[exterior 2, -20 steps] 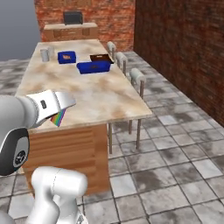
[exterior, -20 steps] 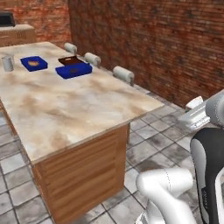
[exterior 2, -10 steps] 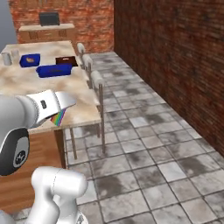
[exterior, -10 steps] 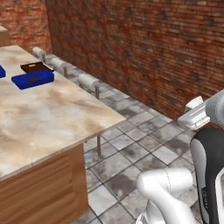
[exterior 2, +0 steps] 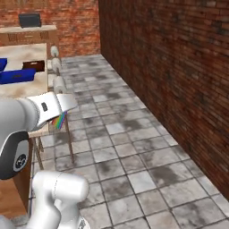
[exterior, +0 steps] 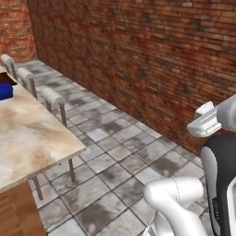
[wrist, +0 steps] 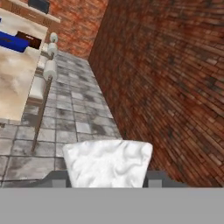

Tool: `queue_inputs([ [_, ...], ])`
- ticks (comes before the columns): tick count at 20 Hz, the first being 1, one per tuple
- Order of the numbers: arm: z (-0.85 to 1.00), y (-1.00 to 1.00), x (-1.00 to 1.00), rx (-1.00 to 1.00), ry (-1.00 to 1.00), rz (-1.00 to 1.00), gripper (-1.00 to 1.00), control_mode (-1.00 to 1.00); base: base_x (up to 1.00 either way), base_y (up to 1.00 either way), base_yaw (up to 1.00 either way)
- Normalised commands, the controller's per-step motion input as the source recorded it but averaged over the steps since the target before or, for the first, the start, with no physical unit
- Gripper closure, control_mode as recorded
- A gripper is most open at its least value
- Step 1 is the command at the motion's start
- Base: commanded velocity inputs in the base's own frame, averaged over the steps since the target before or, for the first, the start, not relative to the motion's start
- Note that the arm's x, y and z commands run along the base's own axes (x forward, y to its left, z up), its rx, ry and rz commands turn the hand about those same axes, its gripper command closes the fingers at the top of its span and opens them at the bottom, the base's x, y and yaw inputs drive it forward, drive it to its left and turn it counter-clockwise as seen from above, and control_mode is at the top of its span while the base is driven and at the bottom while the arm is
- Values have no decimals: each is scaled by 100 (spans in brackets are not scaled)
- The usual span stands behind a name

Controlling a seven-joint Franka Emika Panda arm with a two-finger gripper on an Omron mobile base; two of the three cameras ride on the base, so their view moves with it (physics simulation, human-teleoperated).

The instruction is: Take the cakes from the fridge and place them on the empty tray on the dining counter.

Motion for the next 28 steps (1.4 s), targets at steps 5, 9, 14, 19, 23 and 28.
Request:
queue_inputs([
  [5,0,0,0,0,0,0,100,100,83,-100,2],
  [9,0,0,0,0,0,0,100,100,97,-100,22],
  [14,0,0,0,0,0,0,100,100,100,-74,45],
  [19,0,0,0,0,0,0,100,100,100,-30,59],
  [23,0,0,0,0,0,0,100,100,100,-26,58],
  [28,0,0,0,0,0,0,100,100,100,-47,54],
])
